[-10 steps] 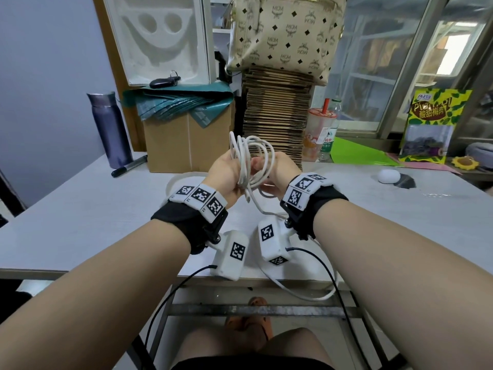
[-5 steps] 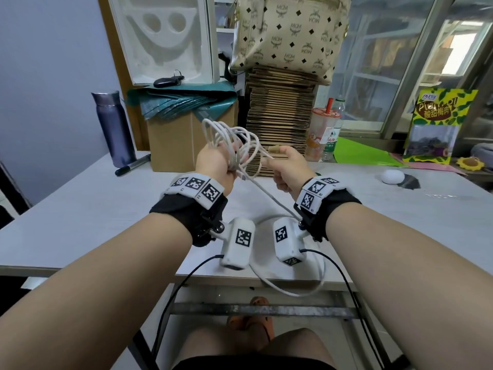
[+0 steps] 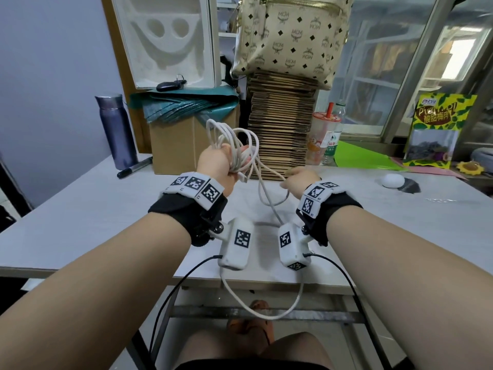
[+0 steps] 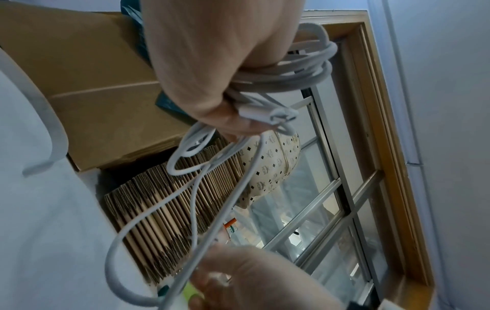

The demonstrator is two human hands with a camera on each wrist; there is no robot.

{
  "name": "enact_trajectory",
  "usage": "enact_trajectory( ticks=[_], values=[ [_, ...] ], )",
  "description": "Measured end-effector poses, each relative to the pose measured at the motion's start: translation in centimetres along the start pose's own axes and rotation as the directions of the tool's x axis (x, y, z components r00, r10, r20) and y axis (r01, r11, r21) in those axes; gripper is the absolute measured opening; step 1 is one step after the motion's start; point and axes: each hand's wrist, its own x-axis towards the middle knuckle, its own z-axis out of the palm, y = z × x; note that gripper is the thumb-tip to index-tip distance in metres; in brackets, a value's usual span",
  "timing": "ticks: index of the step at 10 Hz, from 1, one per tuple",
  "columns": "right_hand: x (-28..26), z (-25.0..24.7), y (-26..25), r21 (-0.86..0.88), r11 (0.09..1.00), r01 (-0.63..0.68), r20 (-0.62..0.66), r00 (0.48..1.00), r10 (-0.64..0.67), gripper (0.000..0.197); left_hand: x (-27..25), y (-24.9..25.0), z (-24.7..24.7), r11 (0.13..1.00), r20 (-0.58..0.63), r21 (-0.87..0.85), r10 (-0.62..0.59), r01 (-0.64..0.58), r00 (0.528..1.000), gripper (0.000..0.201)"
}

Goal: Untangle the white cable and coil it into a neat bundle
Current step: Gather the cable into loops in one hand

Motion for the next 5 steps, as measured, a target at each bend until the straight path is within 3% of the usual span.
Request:
enact_trajectory(
  ticks=[1,2,4,5],
  values=[
    [-0.2,1.1,-1.4,0.048,0.993,0.110,0.027,0.993,-0.111,0.055,1.2,0.2,-0.2,0.991,-0.003,0.128,-0.044,0.044,0.999,0.047],
    [-0.8,1.6,-2.8,0.105,0.974,0.199,0.071,0.976,-0.207,0.042,0.5,0.3,-0.4,0.994,0.021,0.091,-0.059,0.056,0.998,0.042],
    [-0.5,1.7,-3.3,-0.028,0.989,0.146,-0.028,0.989,-0.147,0.015,0.1,-0.4,-0.2,0.999,0.069,-0.031,-0.002,0.005,0.998,0.040],
    [-0.3,1.5,-2.6,0.130,0.988,0.089,-0.044,0.996,-0.084,0.024,0.1,0.4,-0.2,0.989,0.032,-0.096,-0.108,0.111,0.994,0.035]
  ],
)
